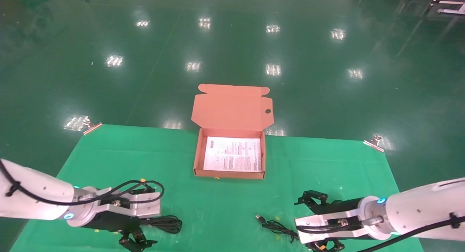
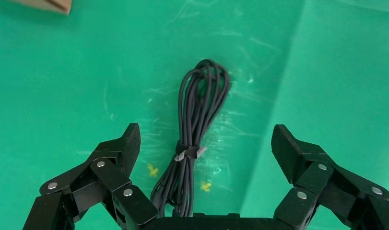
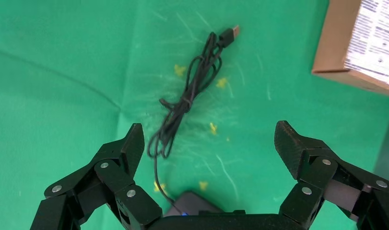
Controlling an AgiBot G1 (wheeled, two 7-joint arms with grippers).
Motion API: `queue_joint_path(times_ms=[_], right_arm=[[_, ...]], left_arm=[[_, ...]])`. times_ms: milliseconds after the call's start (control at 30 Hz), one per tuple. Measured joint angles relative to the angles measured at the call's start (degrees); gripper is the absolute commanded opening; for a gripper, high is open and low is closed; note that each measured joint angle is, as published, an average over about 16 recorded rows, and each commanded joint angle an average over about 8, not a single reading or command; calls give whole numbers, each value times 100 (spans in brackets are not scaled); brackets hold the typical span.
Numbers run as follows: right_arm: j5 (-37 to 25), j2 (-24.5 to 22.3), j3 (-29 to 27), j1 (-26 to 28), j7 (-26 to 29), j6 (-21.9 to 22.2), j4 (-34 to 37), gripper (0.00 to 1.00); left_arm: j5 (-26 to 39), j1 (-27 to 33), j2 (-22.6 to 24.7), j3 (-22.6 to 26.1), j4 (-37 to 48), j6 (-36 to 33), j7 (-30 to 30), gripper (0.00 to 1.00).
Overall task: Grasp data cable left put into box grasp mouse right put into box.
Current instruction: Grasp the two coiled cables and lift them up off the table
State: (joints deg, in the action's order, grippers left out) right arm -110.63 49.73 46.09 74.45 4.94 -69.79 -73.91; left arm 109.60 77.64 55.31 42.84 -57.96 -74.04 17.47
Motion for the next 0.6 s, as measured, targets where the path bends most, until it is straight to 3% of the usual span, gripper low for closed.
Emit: queue_joint_path(times_ms=[600], right_arm=[[-72, 675, 99, 27, -211, 339, 1258, 100]], left_arm=[[44, 352, 698, 47, 2154, 454, -830, 100]])
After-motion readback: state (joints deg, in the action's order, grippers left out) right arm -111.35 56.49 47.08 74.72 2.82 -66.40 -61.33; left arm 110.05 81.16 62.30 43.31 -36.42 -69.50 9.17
